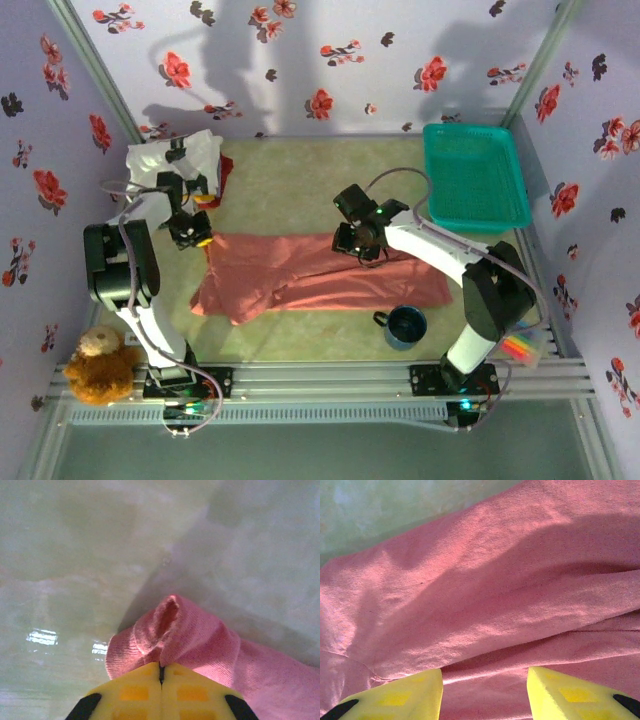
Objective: Fold and stack the t-shirts
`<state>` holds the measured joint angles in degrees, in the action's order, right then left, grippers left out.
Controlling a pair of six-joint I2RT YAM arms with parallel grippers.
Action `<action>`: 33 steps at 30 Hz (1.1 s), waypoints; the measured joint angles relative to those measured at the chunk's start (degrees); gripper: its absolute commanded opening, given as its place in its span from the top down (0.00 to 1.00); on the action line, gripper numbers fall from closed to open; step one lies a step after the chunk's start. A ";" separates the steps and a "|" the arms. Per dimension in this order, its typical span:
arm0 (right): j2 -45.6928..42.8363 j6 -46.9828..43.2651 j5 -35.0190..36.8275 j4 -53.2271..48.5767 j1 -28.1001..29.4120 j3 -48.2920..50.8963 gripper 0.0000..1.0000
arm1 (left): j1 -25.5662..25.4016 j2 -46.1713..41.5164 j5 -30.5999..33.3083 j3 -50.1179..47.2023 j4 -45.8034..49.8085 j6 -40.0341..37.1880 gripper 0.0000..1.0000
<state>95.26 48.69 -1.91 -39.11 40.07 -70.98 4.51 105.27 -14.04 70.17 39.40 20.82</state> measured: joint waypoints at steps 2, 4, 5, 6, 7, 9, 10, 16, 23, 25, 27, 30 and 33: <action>0.00 0.33 -0.52 0.37 0.07 0.02 0.51 | 0.02 0.00 -0.24 0.57 0.11 0.31 1.00; 0.00 0.96 -1.31 1.01 0.33 0.07 0.51 | 0.11 0.00 -0.92 1.64 0.55 1.29 1.00; 0.00 1.36 -1.84 1.57 0.55 0.17 0.51 | 0.24 0.00 -1.38 2.43 0.85 1.73 1.00; 0.00 1.66 -2.51 2.10 0.87 0.22 0.51 | 0.44 0.02 -1.88 3.45 1.27 2.29 1.00; 0.00 2.05 -3.32 2.67 1.31 0.24 0.51 | 0.68 0.24 -2.45 4.85 1.92 2.82 1.00; 0.15 2.73 -4.81 4.09 2.45 0.22 0.52 | 1.20 1.42 -3.50 8.20 2.78 3.45 1.00; 0.52 2.99 -5.66 4.83 3.19 0.15 0.53 | 1.42 2.36 -4.07 10.01 2.95 3.74 1.00; 7.91 4.79 -11.19 9.09 8.31 -2.16 0.58 | 1.66 8.22 -6.23 14.01 3.91 4.28 0.96; 17.75 5.40 -17.46 10.78 11.69 -8.96 0.66 | 1.79 9.77 -7.19 12.24 4.09 4.07 0.73; 19.28 5.38 -18.80 10.78 11.98 -10.71 0.67 | 1.88 9.77 -7.41 12.11 4.11 3.89 0.69; 20.39 5.35 -19.87 10.71 12.11 -12.09 0.67 | 1.95 9.62 -7.67 11.91 3.93 3.78 0.65; 21.75 5.31 -20.98 9.97 12.11 -14.10 0.67 | 2.16 8.76 -7.67 10.93 3.74 3.69 0.58; 23.10 4.87 -21.64 7.85 12.13 -16.02 0.65 | 2.62 7.65 -7.65 10.08 3.74 3.67 0.57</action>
<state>118.37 53.56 -23.55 -31.27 52.21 -87.00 7.14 112.92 -21.69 80.25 43.13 24.49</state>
